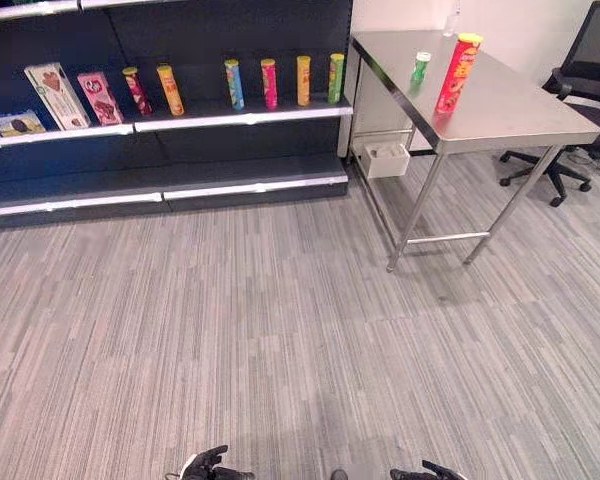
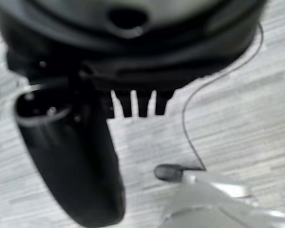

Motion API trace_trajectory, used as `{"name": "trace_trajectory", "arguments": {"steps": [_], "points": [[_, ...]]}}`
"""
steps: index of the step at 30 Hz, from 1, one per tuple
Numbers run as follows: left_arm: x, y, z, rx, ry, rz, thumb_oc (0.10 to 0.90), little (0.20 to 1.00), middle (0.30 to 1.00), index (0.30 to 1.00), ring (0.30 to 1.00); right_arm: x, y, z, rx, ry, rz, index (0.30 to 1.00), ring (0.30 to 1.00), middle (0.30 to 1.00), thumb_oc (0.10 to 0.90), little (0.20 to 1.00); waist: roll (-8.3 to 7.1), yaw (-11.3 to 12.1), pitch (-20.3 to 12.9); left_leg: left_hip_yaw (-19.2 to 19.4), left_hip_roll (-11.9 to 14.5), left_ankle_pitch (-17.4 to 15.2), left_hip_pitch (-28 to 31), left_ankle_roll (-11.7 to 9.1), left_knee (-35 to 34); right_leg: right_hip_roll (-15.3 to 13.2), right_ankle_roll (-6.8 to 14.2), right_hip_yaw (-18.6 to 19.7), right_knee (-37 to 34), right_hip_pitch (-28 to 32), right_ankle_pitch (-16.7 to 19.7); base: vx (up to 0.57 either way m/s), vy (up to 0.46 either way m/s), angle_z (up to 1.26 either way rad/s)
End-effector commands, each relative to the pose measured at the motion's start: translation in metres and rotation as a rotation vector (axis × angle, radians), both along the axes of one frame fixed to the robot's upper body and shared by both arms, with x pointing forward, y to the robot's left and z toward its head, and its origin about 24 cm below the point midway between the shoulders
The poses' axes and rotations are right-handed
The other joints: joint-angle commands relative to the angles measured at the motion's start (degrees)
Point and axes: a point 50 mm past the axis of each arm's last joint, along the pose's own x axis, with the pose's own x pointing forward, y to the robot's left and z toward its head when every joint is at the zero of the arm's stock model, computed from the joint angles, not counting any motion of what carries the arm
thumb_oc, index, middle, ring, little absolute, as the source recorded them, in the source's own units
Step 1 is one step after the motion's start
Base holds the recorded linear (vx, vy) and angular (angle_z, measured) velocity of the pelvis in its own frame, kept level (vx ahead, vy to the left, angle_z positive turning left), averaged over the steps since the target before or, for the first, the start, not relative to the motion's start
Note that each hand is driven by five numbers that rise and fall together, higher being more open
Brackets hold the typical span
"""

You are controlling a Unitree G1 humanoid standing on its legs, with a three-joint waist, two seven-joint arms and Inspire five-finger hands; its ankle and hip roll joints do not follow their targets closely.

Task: Put the goods on the table back onto the shelves and tidy them up.

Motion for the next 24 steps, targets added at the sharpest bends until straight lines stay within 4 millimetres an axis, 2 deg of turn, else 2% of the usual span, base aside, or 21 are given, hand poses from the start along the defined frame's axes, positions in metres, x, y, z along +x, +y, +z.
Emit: {"name": "trace_trajectory", "arguments": {"steps": [1,3,5,7,8,9,10,12,13,15,16,18,19,20,21,22,24], "points": [[0.029,0.007,0.010,0.023,-0.092,-0.007,0.800,0.900,0.900,0.900,0.900,0.024,-0.021,0.015,-0.060,-0.105,0.015,0.900,0.900,0.900,0.800,0.900,-2.37,1.6,3.7,-4.5,2.3,-1.7,-5.4,-2.4,11.4,-3.9,6.5,0.8,2.7,3.3,-5.1,-0.03,-0.227,0.05],[0.028,0.002,0.009,0.014,-0.085,-0.010,0.800,0.900,0.900,0.900,0.900,0.028,-0.025,0.018,-0.071,-0.128,0.001,0.900,0.900,0.900,0.800,0.900,-2.36,1.8,5.3,-7.4,0.5,-0.8,-11.9,-1.3,18.1,-3.8,5.5,1.4,3.8,3.2,-6.2,0.09,-0.114,0.21],[0.024,-0.002,0.006,-0.007,-0.078,0.009,0.800,0.900,0.900,0.900,0.900,0.026,-0.026,0.018,-0.069,-0.128,-0.006,0.900,0.900,0.900,0.800,0.900,-2.32,2.3,5.0,-7.0,-0.4,-1.9,-13.6,-0.9,13.5,-3.8,5.9,1.7,2.5,4.7,-7.1,0.29,-0.020,0.12],[0.021,-0.006,0.005,-0.019,-0.079,0.015,0.800,0.900,0.900,0.900,0.900,0.028,-0.026,0.019,-0.076,-0.134,0.004,0.900,0.900,0.900,0.800,0.900,-1.89,3.0,4.7,-6.0,0.0,2.6,-16.8,-1.9,6.9,-3.1,6.3,1.5,0.8,6.6,-7.6,0.30,0.016,-0.02],[0.021,-0.006,0.005,-0.019,-0.079,0.015,0.800,0.900,0.900,0.900,0.900,0.028,-0.026,0.019,-0.076,-0.134,0.004,0.900,0.900,0.900,0.800,0.900,-1.99,3.0,4.8,-6.0,-0.1,2.7,-16.6,-1.9,6.7,-3.2,6.3,1.5,0.7,6.8,-7.6,0.37,0.050,-0.08],[0.022,-0.006,0.006,-0.021,-0.084,0.008,0.800,0.900,0.900,0.900,0.900,0.028,-0.027,0.019,-0.083,-0.130,0.017,0.900,0.900,0.900,0.800,0.900,-1.10,4.1,4.2,-5.0,0.1,5.5,-17.6,-2.8,-4.6,-1.9,6.4,2.6,-0.9,8.8,-8.9,0.40,0.069,-0.07],[0.020,-0.005,0.005,-0.016,-0.079,0.011,0.800,0.900,0.900,0.900,0.900,0.026,-0.026,0.018,-0.088,-0.120,0.022,0.900,0.900,0.900,0.800,0.900,-1.19,4.5,4.3,-4.6,-0.2,6.7,-18.1,-3.4,-8.6,-1.9,6.5,3.3,-1.4,10.3,-9.7,0.53,0.103,-0.04],[0.015,-0.003,0.004,-0.003,-0.059,0.015,0.800,0.900,0.900,0.900,0.900,0.023,-0.027,0.017,-0.095,-0.101,0.027,0.900,0.900,0.900,0.800,0.900,-1.16,4.9,3.6,-2.4,0.4,7.7,-20.6,-4.3,-10.0,-1.8,6.8,4.7,-2.3,13.5,-11.3,0.46,0.124,-0.19],[0.010,-0.001,0.002,-0.006,-0.044,0.024,0.800,0.900,0.900,0.900,0.900,0.022,-0.024,0.015,-0.086,-0.093,0.036,0.900,0.900,0.900,0.800,0.900,-0.84,5.2,2.6,-2.2,0.7,7.5,-19.7,-4.0,-10.3,-1.7,7.0,5.9,-2.2,14.5,-11.7,0.55,0.189,-0.33],[0.001,0.002,0.001,-0.002,-0.023,0.042,0.800,0.900,0.900,0.900,0.900,0.015,-0.020,0.011,-0.074,-0.069,0.052,0.900,0.900,0.900,0.800,0.900,-0.51,6.1,1.3,-3.3,0.8,12.3,-18.3,-4.0,-10.3,-2.7,7.7,6.8,-1.4,15.8,-12.7,0.52,0.205,-0.55],[0.002,0.004,0.001,0.006,-0.030,0.057,0.800,0.900,0.900,0.900,0.900,0.013,-0.018,0.010,-0.069,-0.062,0.056,0.900,0.900,0.900,0.800,0.900,-0.82,6.2,1.0,-3.0,0.8,13.3,-17.7,-4.0,-10.1,-3.4,8.0,6.8,-0.6,15.9,-12.8,0.46,0.196,-0.86],[0.002,0.008,0.002,0.015,-0.031,0.058,0.800,0.900,0.900,0.900,0.900,0.012,-0.017,0.010,-0.068,-0.058,0.058,0.900,0.900,0.900,0.800,0.900,-1.46,6.3,0.5,-2.7,0.5,13.1,-16.8,-3.5,-9.8,-4.6,8.8,7.2,0.6,15.7,-12.3,0.39,0.160,-0.83],[0.004,0.012,0.004,0.026,-0.035,0.053,0.800,0.900,0.900,0.900,0.900,0.011,-0.015,0.009,-0.060,-0.053,0.068,0.900,0.900,0.900,0.800,0.900,-2.60,6.6,-0.5,-2.2,-0.6,11.4,-15.4,-2.5,-8.8,-6.8,10.5,7.8,3.6,15.0,-8.9,0.56,0.236,-0.52],[0.011,0.016,0.007,0.034,-0.059,0.051,0.800,0.900,0.900,0.900,0.900,0.013,-0.014,0.009,-0.053,-0.062,0.070,0.900,0.900,0.900,0.800,0.900,-3.78,6.5,-0.7,-1.3,-2.6,8.6,-13.1,-0.4,-8.0,-9.0,12.5,9.0,11.9,12.1,-0.7,0.56,0.235,-0.27],[0.011,0.016,0.007,0.033,-0.059,0.051,0.800,0.900,0.900,0.900,0.900,0.013,-0.014,0.009,-0.053,-0.062,0.070,0.900,0.900,0.900,0.800,0.900,-3.68,6.6,-0.8,-1.3,-2.5,8.6,-13.2,-0.5,-7.9,-8.9,12.5,9.1,11.8,11.9,-0.6,0.42,0.284,-0.20],[0.023,0.021,0.012,0.049,-0.092,0.040,0.800,0.900,0.900,0.900,0.900,0.024,-0.016,0.014,-0.060,-0.099,0.063,0.900,0.900,0.900,0.800,0.900,-3.07,5.3,0.2,-0.6,-3.0,5.8,-10.2,1.3,-7.4,-10.7,12.4,8.8,24.7,5.1,7.6,0.26,0.240,-0.31],[0.031,0.023,0.015,0.068,-0.107,0.018,0.800,0.900,0.900,0.900,0.900,0.028,-0.014,0.015,-0.054,-0.119,0.047,0.900,0.900,0.900,0.800,0.900,-1.64,3.9,1.1,-0.1,-2.4,3.9,-7.3,2.3,-7.6,-12.2,10.9,6.6,31.8,-0.3,10.5,0.35,0.273,-0.15]]}}
